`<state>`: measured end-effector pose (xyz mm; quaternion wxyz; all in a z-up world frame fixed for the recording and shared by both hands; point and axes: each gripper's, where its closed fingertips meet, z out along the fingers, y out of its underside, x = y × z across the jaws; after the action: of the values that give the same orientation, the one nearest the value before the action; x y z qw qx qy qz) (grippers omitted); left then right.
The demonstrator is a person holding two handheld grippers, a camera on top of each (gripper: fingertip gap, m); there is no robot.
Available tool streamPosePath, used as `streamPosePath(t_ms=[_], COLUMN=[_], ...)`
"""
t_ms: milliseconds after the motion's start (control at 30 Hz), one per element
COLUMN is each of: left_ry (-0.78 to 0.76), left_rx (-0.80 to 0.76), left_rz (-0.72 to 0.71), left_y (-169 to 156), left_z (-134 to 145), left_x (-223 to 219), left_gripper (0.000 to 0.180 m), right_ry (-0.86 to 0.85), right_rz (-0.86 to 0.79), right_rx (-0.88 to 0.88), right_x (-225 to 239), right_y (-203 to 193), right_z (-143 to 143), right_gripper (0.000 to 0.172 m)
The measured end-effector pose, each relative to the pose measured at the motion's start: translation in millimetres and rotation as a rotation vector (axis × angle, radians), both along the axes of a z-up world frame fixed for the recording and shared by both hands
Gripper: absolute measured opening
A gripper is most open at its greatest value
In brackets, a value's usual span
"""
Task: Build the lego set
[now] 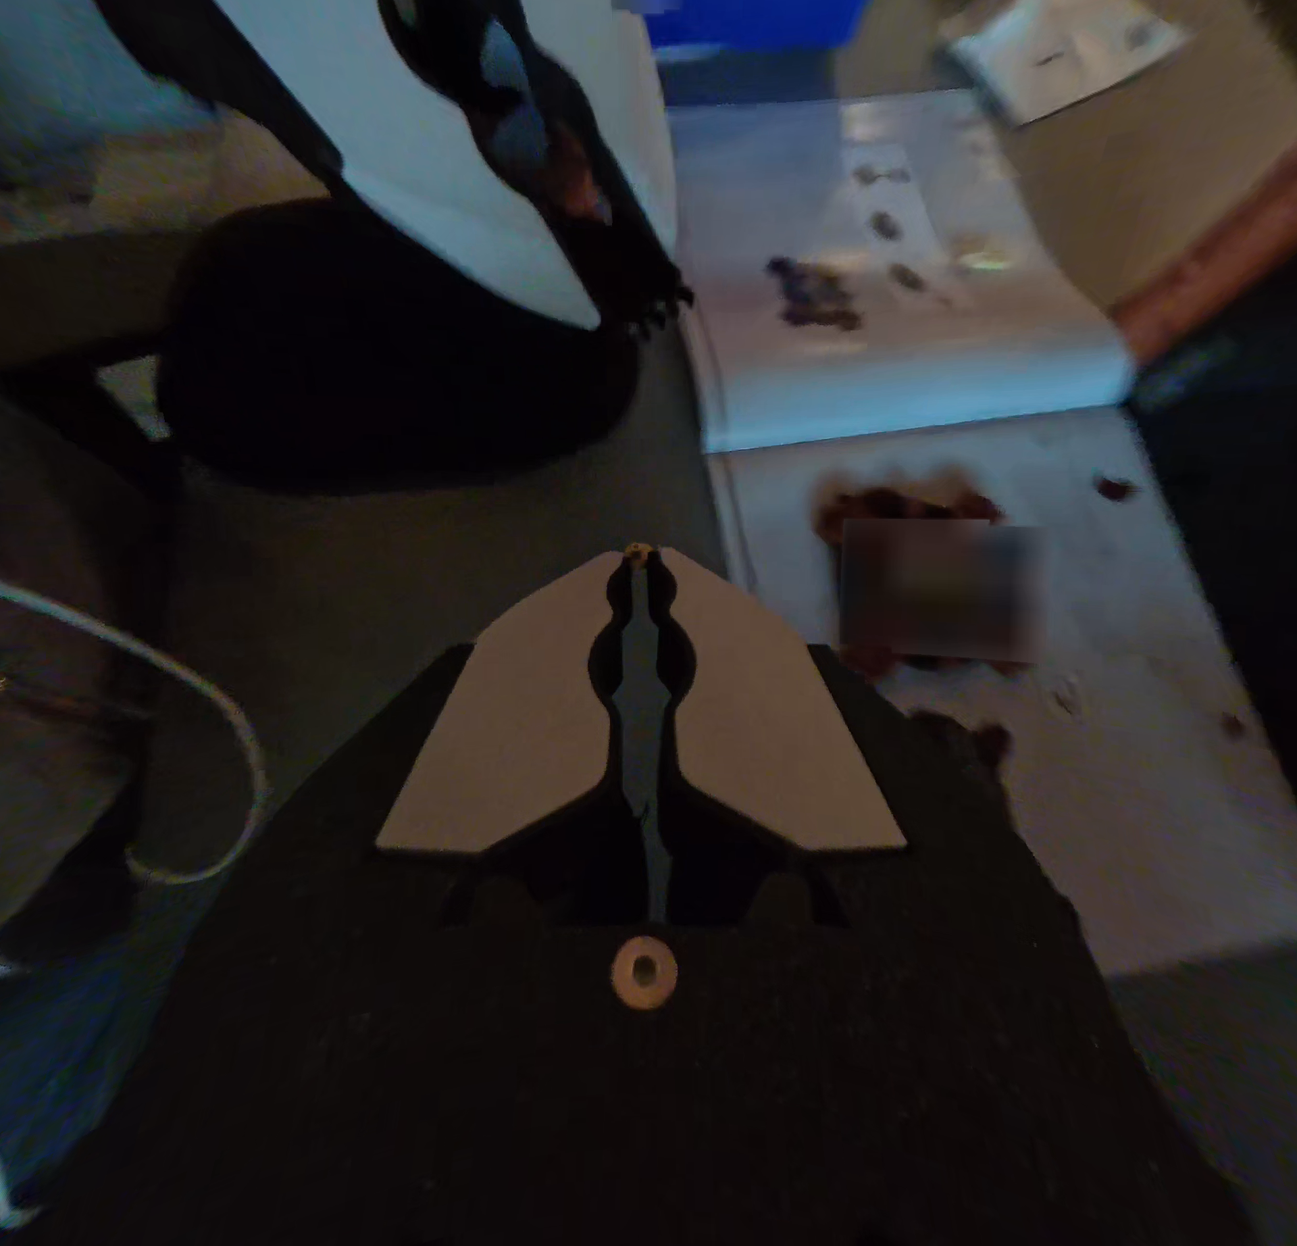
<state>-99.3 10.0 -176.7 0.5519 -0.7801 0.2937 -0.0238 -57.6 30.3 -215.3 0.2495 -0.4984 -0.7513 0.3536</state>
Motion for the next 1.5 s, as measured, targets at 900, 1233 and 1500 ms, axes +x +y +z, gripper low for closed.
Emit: streamPosePath(t_ms=[900, 1233, 1500], left_ry=[-0.435, -0.468, -0.451], left_rx=[0.046, 0.029, 0.004], left_rz=[0.04, -0.009, -0.038], left_y=[8.7, 9.4, 12.5], left_z=[6.7, 6.6, 10.4], left_x=[-25.9, -24.1, -30.0], left_gripper=[0.016, 0.016, 0.016], right_ry=[-0.043, -0.022, 0.054], right_rz=[0.124, 0.12, 0.137], right_rx=[0.243, 0.155, 0.18], right_x=[-41.9, -39.4, -34.0], right_y=[31.8, 30.2, 34.9], right_z=[-51.5, -46.8, -16.0], right_gripper=[0.007, 0.003, 0.003])
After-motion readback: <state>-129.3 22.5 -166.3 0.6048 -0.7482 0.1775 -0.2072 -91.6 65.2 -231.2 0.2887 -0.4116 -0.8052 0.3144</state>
